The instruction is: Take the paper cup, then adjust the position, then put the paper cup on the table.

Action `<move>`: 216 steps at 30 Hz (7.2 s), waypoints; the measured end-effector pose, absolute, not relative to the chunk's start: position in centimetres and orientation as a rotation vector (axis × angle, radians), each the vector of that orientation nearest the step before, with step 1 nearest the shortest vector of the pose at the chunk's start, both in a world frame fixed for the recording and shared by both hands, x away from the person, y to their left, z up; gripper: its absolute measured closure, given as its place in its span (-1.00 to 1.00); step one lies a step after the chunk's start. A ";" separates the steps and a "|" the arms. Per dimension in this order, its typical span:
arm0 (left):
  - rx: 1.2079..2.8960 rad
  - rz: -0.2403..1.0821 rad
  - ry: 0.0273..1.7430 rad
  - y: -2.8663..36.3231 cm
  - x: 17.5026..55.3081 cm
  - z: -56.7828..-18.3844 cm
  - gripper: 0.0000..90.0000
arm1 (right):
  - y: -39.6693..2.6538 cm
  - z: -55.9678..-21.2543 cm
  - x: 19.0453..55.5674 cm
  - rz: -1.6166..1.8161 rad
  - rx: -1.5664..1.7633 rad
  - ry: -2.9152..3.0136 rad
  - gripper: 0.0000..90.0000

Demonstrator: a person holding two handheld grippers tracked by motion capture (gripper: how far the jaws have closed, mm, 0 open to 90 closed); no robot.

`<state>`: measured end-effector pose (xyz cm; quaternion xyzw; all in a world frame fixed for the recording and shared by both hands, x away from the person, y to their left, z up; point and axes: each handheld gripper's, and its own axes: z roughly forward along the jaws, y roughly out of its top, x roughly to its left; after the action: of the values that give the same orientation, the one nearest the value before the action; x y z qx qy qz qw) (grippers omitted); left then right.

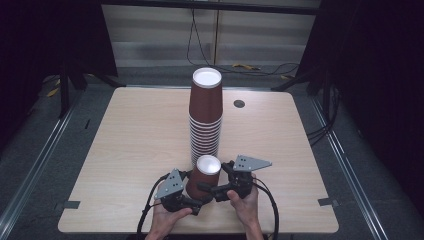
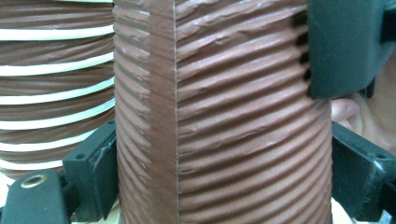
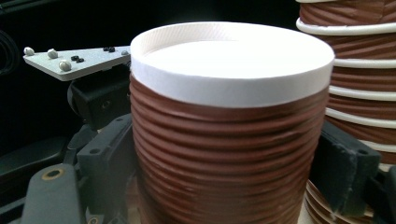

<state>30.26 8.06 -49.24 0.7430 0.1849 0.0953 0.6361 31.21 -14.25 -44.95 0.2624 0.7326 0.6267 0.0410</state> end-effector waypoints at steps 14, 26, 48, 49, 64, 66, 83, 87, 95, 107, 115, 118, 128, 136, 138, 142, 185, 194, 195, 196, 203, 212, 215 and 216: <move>1.737 0.214 0.439 8.8 30.5 -49.1 -0.73 | -14.7 -44.6 31.2 1.934 0.799 2.209 -0.71; 1.767 0.217 0.461 10.3 31.0 -48.7 -0.73 | -15.3 -44.4 31.3 1.909 0.806 2.214 -0.70; 1.855 0.228 0.450 11.8 31.5 -48.1 -0.73 | -16.6 -44.7 31.6 1.787 0.811 2.286 -0.70; 1.861 0.232 0.453 11.8 31.5 -48.0 -0.73 | -16.6 -44.7 31.6 1.771 0.808 2.292 -0.70; 2.010 0.232 0.417 11.7 31.6 -48.1 -0.73 | -16.8 -44.6 31.7 1.590 0.747 2.459 -0.69; 2.036 0.237 0.407 11.7 31.6 -47.9 -0.73 | -16.8 -44.6 31.7 1.566 0.738 2.481 -0.69; 2.152 0.205 0.329 11.4 32.1 -46.7 -0.73 | -16.9 -44.6 31.9 1.493 0.699 2.572 -0.69; 2.177 0.186 0.317 11.3 32.1 -46.6 -0.73 | -16.9 -44.7 31.9 1.482 0.685 2.599 -0.70; 2.257 0.210 0.294 10.7 32.2 -46.1 -0.73 | -16.7 -44.7 32.0 1.435 0.648 2.667 -0.69; 2.337 0.215 0.238 9.4 32.4 -45.5 -0.72 | -16.1 -43.9 32.5 1.374 0.586 2.768 -0.69; 2.398 0.182 0.187 8.8 32.4 -45.4 -0.72 | -15.8 -44.0 32.6 1.324 0.572 2.804 -0.68; 2.433 0.191 0.183 8.6 32.3 -45.4 -0.72 | -15.7 -44.0 32.7 1.316 0.563 2.809 -0.69; 2.476 0.185 0.152 8.2 32.4 -45.0 -0.72 | -15.3 -44.0 33.0 1.272 0.528 2.845 -0.67; 2.521 0.170 0.104 7.5 32.3 -44.9 -0.72 | -15.0 -43.6 33.3 1.244 0.497 2.872 -0.64; 2.532 0.168 0.099 7.5 32.3 -44.8 -0.72 | -14.8 -43.4 33.4 1.219 0.486 2.889 -0.63; 2.548 0.163 0.089 7.1 32.2 -44.7 -0.72 | -14.5 -43.3 33.6 1.195 0.462 2.906 -0.62; 2.366 0.139 -0.007 8.2 32.4 -44.7 -0.75 | -13.5 -43.3 34.0 1.154 0.392 3.028 -0.55; 2.259 0.110 0.052 8.8 32.2 -44.8 -0.74 | -13.6 -43.2 34.0 1.188 0.389 3.016 -0.55; 2.251 0.112 0.047 8.9 32.3 -44.8 -0.74 | -13.6 -43.2 33.9 1.192 0.397 3.016 -0.55; 2.242 0.110 0.056 9.0 32.2 -44.8 -0.74 | -13.7 -43.2 33.9 1.200 0.392 3.014 -0.55; 2.155 0.097 0.080 9.6 32.3 -44.7 -0.72 | -13.8 -43.3 33.8 1.201 0.397 3.004 -0.55; 2.023 0.159 0.124 11.1 32.1 -43.8 -0.65 | -14.1 -43.6 33.7 1.236 0.412 2.978 -0.55; 1.979 0.148 0.139 11.6 32.0 -43.7 -0.65 | -14.5 -43.6 33.7 1.256 0.434 2.954 -0.55; 1.964 0.156 0.156 11.9 31.9 -43.8 -0.65 | -14.8 -43.7 33.6 1.282 0.441 2.937 -0.55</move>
<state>31.91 11.88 -43.78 0.8298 0.0661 0.0660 0.5502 33.63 -14.76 -43.68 0.1363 0.9069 0.3959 -0.0467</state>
